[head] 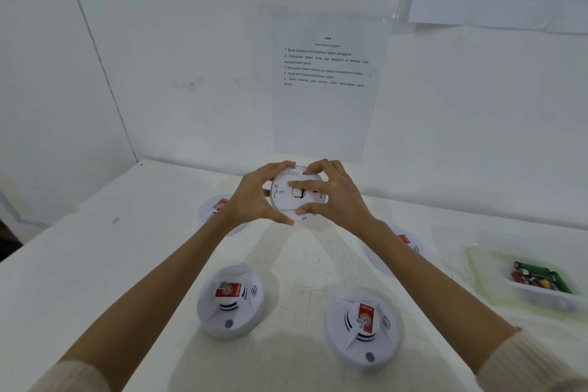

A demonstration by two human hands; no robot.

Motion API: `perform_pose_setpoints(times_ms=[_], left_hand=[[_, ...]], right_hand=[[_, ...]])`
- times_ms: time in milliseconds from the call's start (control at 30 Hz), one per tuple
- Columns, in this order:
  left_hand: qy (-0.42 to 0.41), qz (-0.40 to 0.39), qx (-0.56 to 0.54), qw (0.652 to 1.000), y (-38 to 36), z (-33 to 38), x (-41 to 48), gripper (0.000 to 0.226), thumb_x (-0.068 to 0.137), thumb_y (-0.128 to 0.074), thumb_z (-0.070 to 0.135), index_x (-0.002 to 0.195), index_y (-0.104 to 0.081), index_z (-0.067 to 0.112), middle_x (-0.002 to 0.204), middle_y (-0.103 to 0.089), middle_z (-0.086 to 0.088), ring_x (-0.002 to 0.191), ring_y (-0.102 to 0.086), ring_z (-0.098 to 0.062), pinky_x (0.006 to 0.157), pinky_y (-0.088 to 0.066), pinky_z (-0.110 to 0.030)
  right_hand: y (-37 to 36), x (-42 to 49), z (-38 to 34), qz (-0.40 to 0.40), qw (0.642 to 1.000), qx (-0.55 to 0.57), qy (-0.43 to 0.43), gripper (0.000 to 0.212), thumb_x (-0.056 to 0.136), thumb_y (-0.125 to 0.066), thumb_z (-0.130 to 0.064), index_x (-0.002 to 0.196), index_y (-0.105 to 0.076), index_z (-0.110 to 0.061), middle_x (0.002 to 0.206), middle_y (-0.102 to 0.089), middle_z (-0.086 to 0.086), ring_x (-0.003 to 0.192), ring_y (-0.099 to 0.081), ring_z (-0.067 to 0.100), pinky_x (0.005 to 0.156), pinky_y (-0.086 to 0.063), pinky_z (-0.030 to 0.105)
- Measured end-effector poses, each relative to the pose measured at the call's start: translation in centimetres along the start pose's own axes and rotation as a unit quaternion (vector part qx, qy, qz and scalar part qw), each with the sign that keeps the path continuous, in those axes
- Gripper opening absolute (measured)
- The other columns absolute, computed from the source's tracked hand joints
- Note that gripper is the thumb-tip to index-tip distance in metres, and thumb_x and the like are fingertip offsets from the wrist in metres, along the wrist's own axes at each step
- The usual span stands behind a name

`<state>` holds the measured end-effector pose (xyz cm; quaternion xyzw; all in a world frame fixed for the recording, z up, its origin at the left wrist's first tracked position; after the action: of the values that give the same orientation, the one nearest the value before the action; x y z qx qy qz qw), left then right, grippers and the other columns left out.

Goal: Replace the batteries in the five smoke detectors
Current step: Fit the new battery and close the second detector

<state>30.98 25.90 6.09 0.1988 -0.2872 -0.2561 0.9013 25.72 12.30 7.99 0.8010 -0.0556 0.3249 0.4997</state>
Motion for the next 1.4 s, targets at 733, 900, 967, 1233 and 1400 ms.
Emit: perform_pose_setpoints(times_ms=[733, 900, 967, 1233, 1400], left_hand=[[0.001, 0.020, -0.018, 1.000, -0.7, 0.4, 0.1, 0.095, 0.043, -0.094, 0.011, 0.125, -0.049, 0.027, 0.124, -0.052, 0.018, 0.109, -0.048, 0.008, 0.074, -0.052, -0.013], [0.005, 0.004, -0.015, 1.000, -1.2, 0.5, 0.2, 0.095, 0.043, -0.093, 0.017, 0.126, -0.048, 0.025, 0.124, -0.052, 0.017, 0.110, -0.047, 0.009, 0.076, -0.052, -0.013], [0.007, -0.003, -0.013, 1.000, -1.3, 0.5, 0.2, 0.092, 0.044, -0.090, 0.022, 0.126, -0.048, 0.026, 0.123, -0.051, 0.020, 0.108, -0.047, 0.013, 0.076, -0.051, -0.011], [-0.002, -0.003, -0.010, 1.000, -1.0, 1.2, 0.5, 0.093, 0.042, -0.093, 0.021, 0.124, -0.048, 0.031, 0.123, -0.052, 0.018, 0.107, -0.050, 0.007, 0.074, -0.052, -0.014], [-0.005, -0.006, -0.019, 1.000, -1.1, 1.6, 0.6, 0.095, 0.042, -0.093, 0.016, 0.125, -0.048, 0.027, 0.123, -0.051, 0.020, 0.106, -0.049, 0.010, 0.074, -0.052, -0.014]], right_hand=[[0.3, -2.3, 2.7, 0.109, 0.978, 0.170, -0.055, 0.067, 0.058, -0.084, -0.036, 0.118, -0.057, -0.022, 0.116, -0.039, -0.001, 0.105, -0.042, -0.006, 0.068, -0.050, 0.010], [0.2, -3.3, 2.5, 0.143, 0.979, 0.135, -0.052, 0.068, 0.060, -0.073, -0.050, 0.119, -0.057, -0.019, 0.116, -0.040, 0.002, 0.100, -0.043, -0.001, 0.063, -0.051, 0.011], [0.1, -3.5, 2.4, 0.139, 0.985, 0.080, -0.056, 0.069, 0.062, -0.069, -0.055, 0.119, -0.058, -0.017, 0.116, -0.045, 0.004, 0.096, -0.045, 0.001, 0.058, -0.052, 0.018], [0.9, -1.8, 1.7, 0.070, 0.997, 0.006, 0.029, 0.066, 0.070, -0.064, -0.055, 0.124, -0.056, -0.020, 0.127, -0.043, 0.007, 0.118, -0.032, 0.018, 0.091, -0.038, 0.028], [1.0, -1.9, 2.6, 0.032, 0.985, 0.163, -0.037, 0.067, 0.061, -0.079, -0.044, 0.122, -0.054, -0.032, 0.135, -0.027, 0.002, 0.119, -0.041, 0.018, 0.088, -0.051, 0.028]])
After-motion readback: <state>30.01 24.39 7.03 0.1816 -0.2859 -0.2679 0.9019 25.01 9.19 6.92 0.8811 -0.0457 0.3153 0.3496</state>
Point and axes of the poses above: each hand's wrist, its own x-axis towards the middle knuckle, its own y-axis out of the back of the hand, z = x × y, the point moved 7 cm from there along x, towards the middle knuckle
